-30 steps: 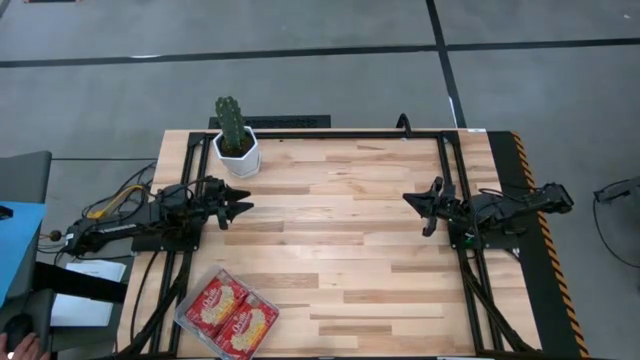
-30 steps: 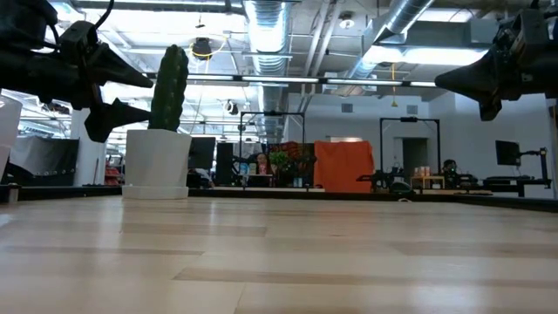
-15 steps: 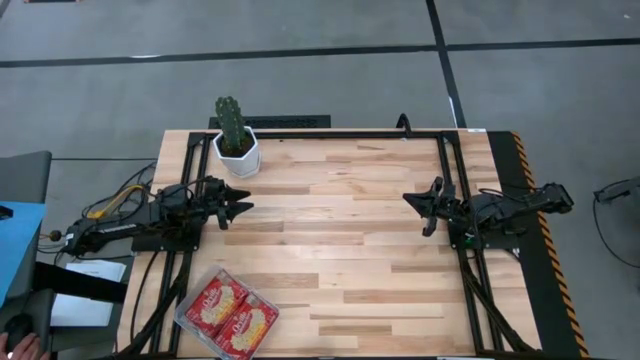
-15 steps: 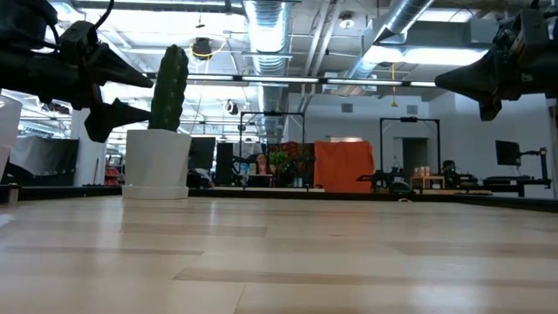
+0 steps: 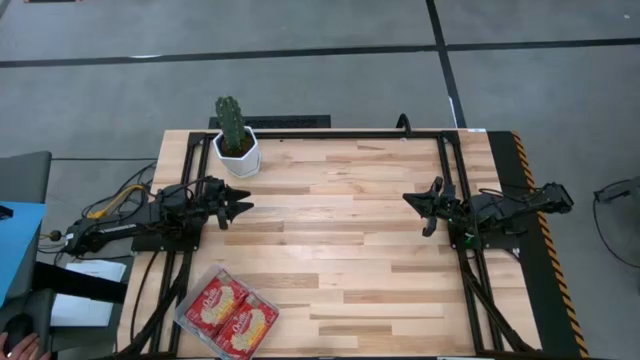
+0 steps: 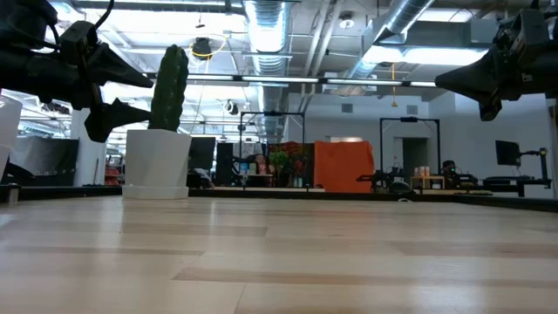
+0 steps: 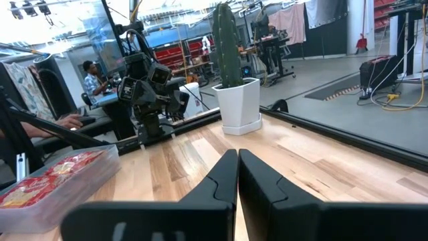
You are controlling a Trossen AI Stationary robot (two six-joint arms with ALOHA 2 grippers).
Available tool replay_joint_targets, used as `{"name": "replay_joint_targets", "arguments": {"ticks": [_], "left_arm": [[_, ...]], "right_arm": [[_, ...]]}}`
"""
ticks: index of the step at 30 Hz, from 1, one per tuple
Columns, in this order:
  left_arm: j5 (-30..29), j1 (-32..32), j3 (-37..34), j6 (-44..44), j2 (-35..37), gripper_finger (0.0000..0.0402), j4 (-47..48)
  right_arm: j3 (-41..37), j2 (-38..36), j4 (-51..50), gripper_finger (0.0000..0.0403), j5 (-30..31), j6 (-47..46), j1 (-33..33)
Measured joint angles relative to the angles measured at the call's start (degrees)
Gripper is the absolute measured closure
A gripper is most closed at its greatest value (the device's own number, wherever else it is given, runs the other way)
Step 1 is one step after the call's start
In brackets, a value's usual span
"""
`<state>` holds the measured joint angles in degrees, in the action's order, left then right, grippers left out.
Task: Sort popcorn bags into baskets
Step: Return to home position
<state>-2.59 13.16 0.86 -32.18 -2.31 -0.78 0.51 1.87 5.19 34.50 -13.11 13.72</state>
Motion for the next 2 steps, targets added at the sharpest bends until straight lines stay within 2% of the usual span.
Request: {"name": "replay_joint_targets", "arguments": {"ticks": [2], "left_arm": [[0.02, 0.00, 0.00, 0.00, 0.00, 0.0111, 0.00]], "right_arm": [[0.00, 0.00, 0.00, 0.0365, 0.00, 0.00, 0.00]]}}
